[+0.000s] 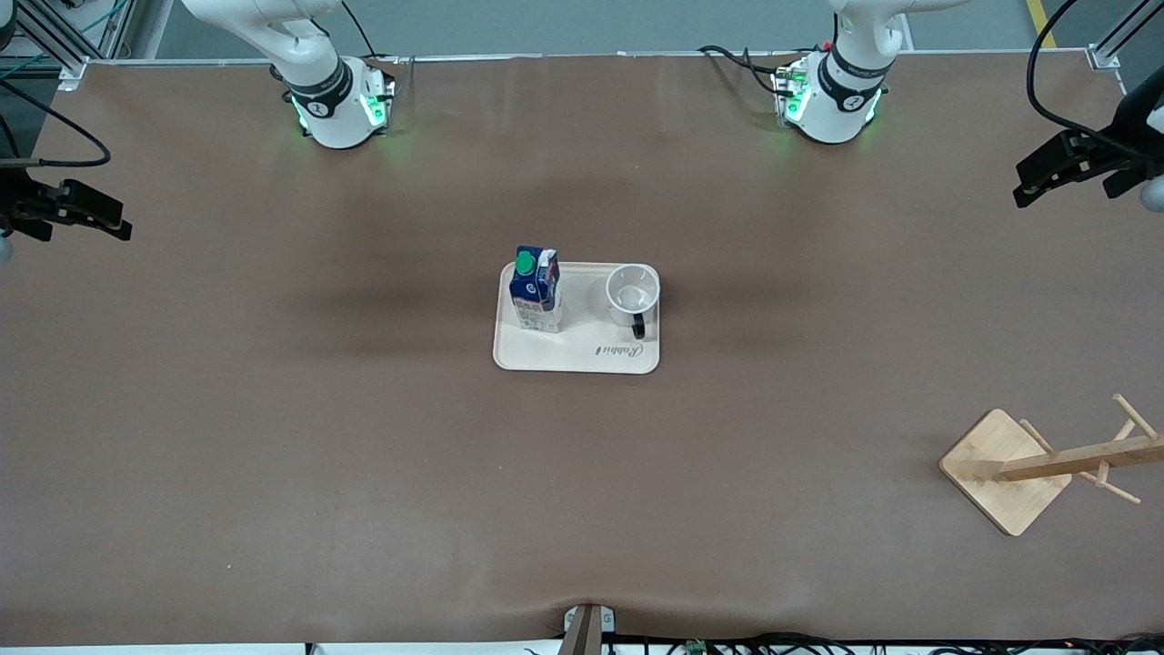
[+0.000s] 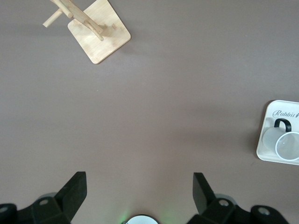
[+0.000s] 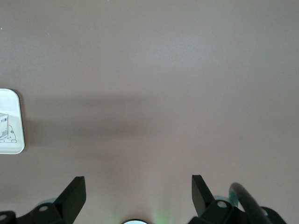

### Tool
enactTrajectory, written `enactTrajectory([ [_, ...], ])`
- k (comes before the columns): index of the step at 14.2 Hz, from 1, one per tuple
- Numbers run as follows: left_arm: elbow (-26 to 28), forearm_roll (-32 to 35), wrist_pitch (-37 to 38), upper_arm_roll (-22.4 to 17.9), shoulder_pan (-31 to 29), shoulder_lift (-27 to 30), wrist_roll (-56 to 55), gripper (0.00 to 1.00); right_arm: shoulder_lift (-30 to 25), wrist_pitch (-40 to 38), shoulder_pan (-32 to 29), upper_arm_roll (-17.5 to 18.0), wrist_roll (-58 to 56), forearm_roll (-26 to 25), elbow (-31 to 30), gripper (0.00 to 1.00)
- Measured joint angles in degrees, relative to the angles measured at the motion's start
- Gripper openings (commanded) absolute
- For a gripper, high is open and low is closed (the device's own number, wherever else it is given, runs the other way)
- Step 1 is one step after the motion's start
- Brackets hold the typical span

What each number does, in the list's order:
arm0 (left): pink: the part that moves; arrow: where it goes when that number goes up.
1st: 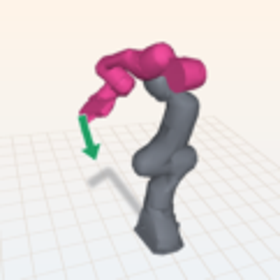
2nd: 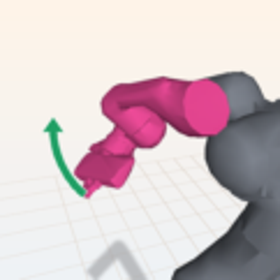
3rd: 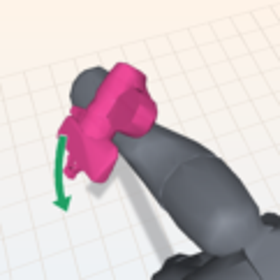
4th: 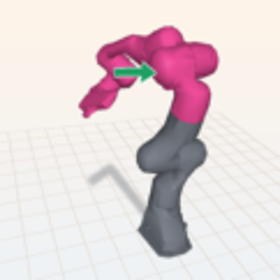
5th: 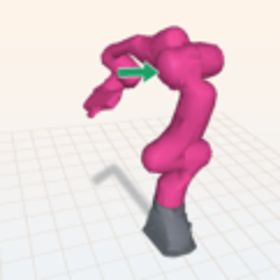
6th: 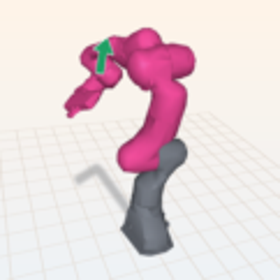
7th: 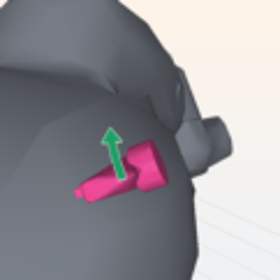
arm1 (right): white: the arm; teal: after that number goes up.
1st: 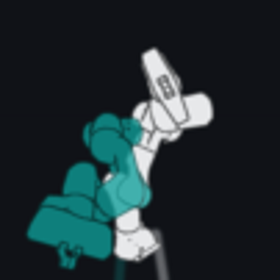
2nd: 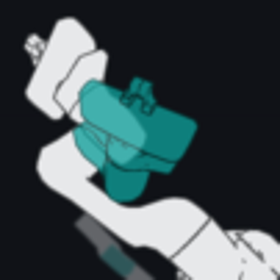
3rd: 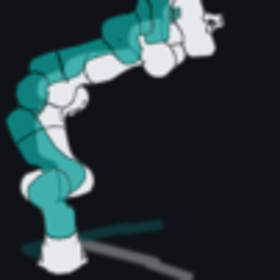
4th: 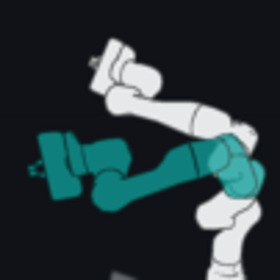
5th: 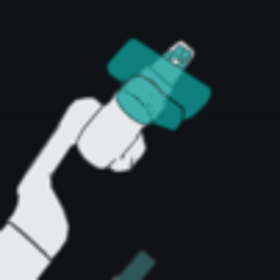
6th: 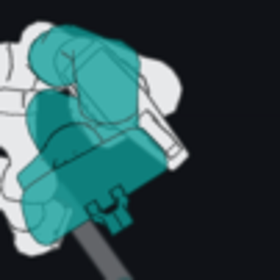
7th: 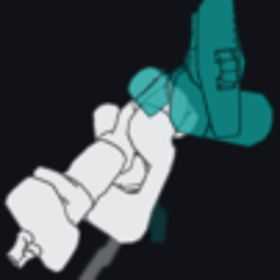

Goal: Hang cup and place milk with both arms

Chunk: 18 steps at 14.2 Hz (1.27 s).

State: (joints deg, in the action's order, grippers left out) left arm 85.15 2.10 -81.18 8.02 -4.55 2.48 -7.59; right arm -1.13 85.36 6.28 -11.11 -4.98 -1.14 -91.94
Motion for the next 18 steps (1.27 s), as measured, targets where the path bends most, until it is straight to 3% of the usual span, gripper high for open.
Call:
enactTrajectory([
  [9,0.43,0.0,1.14,1.01,0.37,-0.5,0.0,1.0,0.0,-0.34,0.0,0.02,0.0,0.18,0.0,1.0],
  [14,1.59,0.0,0.88,6.39,0.86,-3.46,-4.22,1.0,0.0,-1.1,0.0,0.03,0.0,0.8,0.0,1.0],
  [18,5.85,0.0,-5.35,11.44,1.06,-5.44,-10.56,1.0,0.0,-1.14,0.0,0.03,0.0,0.87,0.0,1.0],
])
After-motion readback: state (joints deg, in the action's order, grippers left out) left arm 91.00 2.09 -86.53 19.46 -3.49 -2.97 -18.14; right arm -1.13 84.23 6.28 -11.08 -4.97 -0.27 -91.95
